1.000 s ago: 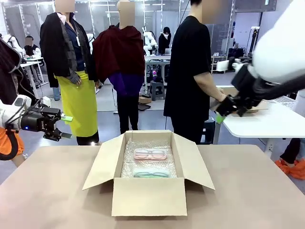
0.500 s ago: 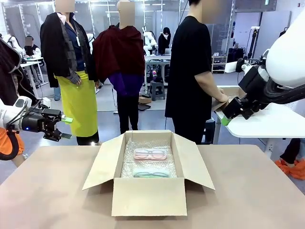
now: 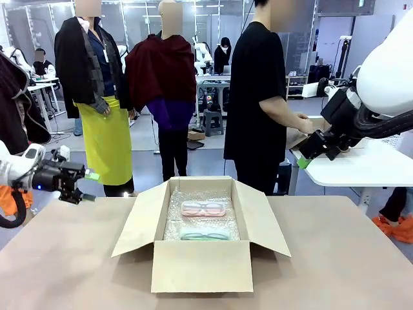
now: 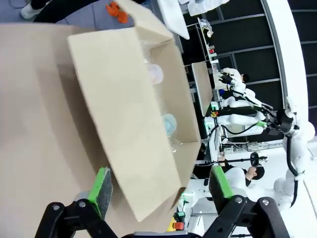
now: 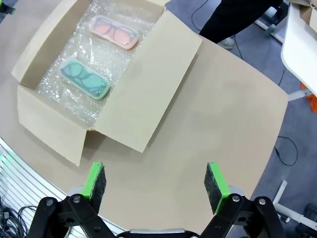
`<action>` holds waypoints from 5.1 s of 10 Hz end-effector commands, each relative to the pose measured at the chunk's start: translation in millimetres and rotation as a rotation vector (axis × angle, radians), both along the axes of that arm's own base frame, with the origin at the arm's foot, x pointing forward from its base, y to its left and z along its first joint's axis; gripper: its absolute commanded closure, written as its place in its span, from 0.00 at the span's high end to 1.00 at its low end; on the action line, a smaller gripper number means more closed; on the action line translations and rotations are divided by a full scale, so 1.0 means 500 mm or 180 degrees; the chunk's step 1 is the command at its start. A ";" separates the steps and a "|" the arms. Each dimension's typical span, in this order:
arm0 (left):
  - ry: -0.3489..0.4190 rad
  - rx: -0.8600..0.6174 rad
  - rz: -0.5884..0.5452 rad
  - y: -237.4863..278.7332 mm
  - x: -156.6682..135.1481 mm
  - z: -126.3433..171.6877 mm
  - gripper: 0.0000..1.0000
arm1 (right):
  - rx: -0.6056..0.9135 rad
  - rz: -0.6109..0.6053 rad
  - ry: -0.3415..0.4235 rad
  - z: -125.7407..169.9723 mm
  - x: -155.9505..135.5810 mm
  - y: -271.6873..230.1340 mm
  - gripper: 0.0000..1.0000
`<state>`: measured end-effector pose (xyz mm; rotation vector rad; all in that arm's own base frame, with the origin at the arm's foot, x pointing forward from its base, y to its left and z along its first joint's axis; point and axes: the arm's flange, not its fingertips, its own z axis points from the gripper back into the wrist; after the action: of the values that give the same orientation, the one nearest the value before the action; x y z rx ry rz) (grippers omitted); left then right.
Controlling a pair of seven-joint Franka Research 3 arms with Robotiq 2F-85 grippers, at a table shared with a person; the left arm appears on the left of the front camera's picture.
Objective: Pack the glasses set securely to prepare it for shipping.
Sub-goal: Position the Package Box on the left side of the table.
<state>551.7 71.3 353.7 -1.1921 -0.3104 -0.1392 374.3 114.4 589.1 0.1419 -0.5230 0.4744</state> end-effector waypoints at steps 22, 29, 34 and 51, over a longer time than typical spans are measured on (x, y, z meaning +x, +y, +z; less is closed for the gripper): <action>0.0687 -0.0694 0.0057 -0.200 0.048 -0.243 0.76 | -0.0038 -0.0029 0.0003 0.003 0.000 0.005 1.00; 0.0624 -0.1019 -0.0005 -0.158 0.028 -0.211 0.00 | -0.0038 -0.0029 0.0003 0.003 0.000 0.005 1.00; 0.0534 -0.1146 -0.0152 -0.158 0.015 -0.194 0.00 | -0.0038 -0.0029 0.0003 0.003 0.000 0.005 1.00; 0.0589 -0.0984 -0.0296 0.050 0.029 -0.163 0.03 | -0.0038 -0.0029 0.0003 0.003 0.000 0.005 1.00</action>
<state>560.4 77.5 266.8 -1.4807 -0.1284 -0.0530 374.4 114.3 589.2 0.1418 -0.5230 0.4742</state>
